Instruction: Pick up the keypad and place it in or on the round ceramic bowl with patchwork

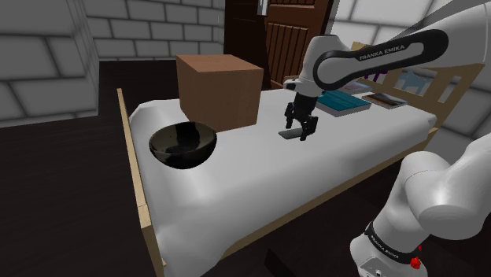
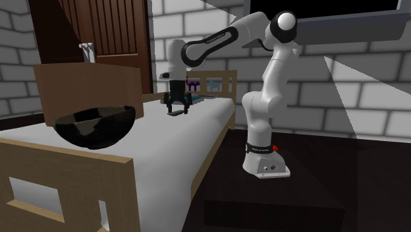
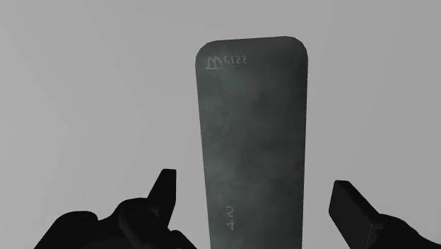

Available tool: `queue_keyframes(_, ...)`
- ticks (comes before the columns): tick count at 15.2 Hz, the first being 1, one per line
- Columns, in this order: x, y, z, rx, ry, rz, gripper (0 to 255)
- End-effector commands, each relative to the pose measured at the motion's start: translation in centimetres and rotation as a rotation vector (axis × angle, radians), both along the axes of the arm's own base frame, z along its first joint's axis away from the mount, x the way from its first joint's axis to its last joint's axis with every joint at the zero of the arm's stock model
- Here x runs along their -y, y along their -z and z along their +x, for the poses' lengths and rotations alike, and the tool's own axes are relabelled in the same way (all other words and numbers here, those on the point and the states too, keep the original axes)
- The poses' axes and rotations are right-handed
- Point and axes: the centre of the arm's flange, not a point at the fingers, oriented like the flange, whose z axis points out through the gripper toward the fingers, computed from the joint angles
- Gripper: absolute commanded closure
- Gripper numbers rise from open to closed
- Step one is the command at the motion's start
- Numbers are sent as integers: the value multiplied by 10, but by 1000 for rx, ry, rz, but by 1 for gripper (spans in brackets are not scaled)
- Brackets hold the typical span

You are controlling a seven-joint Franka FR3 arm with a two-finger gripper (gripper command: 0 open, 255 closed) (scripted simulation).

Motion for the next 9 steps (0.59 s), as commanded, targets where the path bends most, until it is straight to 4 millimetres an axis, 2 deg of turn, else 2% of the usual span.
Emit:
queue_keyframes(1, 0, 0, 0, 0, 0, 0, 0)
queue_keyframes(3, 0, 0, 0, 0, 0, 0, 0)
queue_keyframes(4, 0, 0, 0, 0, 0, 0, 255)
queue_keyframes(9, 0, 0, 0, 0, 0, 0, 255)
